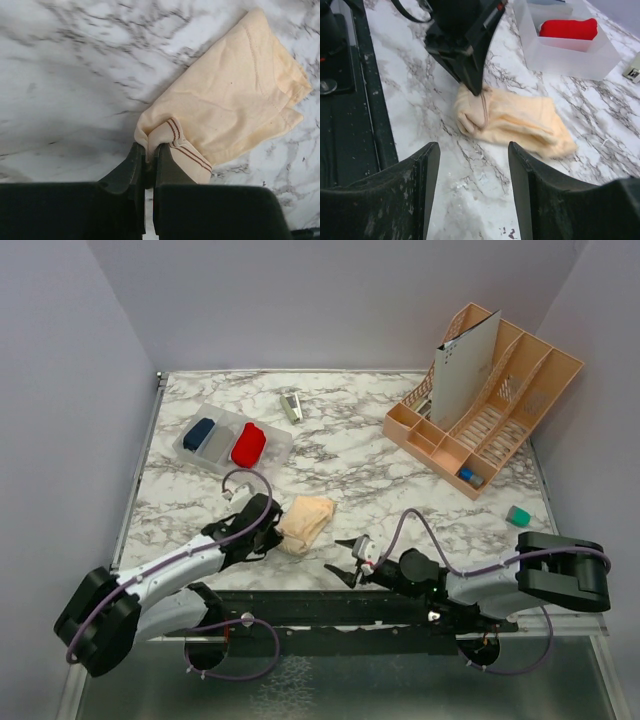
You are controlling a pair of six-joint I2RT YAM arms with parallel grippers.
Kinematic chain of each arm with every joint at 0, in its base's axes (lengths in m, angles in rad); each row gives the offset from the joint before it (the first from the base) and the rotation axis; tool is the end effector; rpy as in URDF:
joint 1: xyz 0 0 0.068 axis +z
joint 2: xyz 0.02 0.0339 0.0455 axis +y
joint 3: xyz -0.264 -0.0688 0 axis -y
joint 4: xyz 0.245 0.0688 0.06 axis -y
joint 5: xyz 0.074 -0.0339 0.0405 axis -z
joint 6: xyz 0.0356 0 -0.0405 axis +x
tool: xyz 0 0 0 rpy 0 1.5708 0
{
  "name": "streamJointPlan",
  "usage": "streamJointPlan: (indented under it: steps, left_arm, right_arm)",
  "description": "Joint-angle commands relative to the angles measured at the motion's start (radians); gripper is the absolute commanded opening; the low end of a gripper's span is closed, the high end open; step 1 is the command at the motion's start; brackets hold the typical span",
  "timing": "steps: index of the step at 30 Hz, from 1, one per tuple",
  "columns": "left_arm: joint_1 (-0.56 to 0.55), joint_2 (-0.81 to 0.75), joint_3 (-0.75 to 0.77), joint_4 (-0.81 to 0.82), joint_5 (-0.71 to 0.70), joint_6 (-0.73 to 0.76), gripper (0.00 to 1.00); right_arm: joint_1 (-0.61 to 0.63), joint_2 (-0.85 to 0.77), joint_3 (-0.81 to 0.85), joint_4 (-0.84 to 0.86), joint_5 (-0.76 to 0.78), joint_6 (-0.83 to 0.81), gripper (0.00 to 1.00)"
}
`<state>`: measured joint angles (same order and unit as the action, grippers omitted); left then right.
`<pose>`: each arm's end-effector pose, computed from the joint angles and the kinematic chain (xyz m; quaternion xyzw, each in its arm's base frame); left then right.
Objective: Roll the underwear
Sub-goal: Roll the underwear to the center of the board.
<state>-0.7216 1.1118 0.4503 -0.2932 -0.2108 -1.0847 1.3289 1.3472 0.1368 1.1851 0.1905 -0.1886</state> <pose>0.1521 -0.1239 0.1582 -0.2025 0.9263 -0.1747 0.2654 0.0575 0.2051 0.1601 -0.4422 0.5629 0.3178 0.6218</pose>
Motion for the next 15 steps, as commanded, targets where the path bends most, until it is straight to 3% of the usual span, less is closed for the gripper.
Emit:
streamJointPlan:
  steps: [1, 5, 15]
  left_arm:
    - [0.053, -0.171, -0.075, -0.253, -0.135, -0.075, 0.00]
    - [0.052, -0.232, -0.097, -0.260, -0.064, -0.131, 0.00]
    - [-0.021, -0.166, -0.033, -0.242, -0.010, -0.123, 0.00]
  right_arm:
    - [0.000, -0.041, 0.042, -0.249, 0.010, -0.151, 0.60]
    - [0.000, 0.026, 0.114, -0.270, -0.077, -0.232, 0.60]
    - [0.004, 0.332, 0.361, -0.222, -0.278, -0.400, 0.60]
